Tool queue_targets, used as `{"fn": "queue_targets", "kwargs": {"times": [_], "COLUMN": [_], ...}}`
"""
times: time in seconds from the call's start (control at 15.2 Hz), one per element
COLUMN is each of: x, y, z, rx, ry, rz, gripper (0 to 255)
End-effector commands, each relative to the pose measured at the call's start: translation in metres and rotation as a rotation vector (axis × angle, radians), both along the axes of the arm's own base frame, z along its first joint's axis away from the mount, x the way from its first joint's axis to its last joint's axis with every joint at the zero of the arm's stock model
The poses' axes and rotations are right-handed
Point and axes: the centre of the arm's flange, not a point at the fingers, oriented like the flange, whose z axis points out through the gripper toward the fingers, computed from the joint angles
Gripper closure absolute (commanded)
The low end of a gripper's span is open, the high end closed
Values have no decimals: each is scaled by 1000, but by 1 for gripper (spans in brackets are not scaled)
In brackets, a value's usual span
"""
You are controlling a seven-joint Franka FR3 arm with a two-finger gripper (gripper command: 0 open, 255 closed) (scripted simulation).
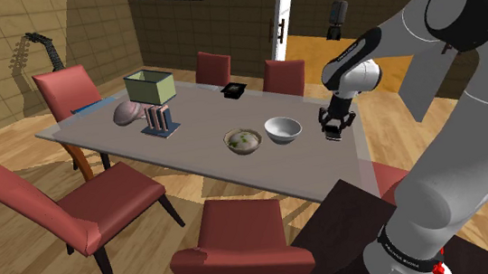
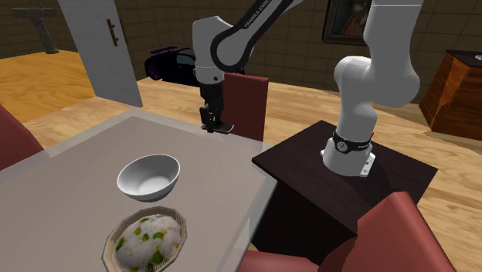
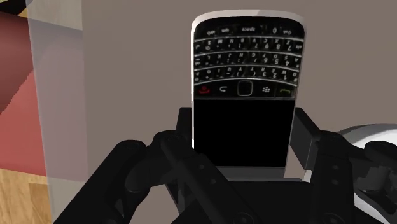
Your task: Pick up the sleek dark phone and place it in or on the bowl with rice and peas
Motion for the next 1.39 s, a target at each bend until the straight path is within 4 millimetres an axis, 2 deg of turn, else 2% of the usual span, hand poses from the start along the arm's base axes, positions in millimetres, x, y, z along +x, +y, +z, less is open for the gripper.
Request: {"fn": "queue_targets", "kwargs": {"times": [0.0,1.32], "x": [0,229], "y": [-1,130], "z": [10,14], "rx": [0,0], "ry": [1,1], "rz": [0,0], "gripper": [255,255]}}
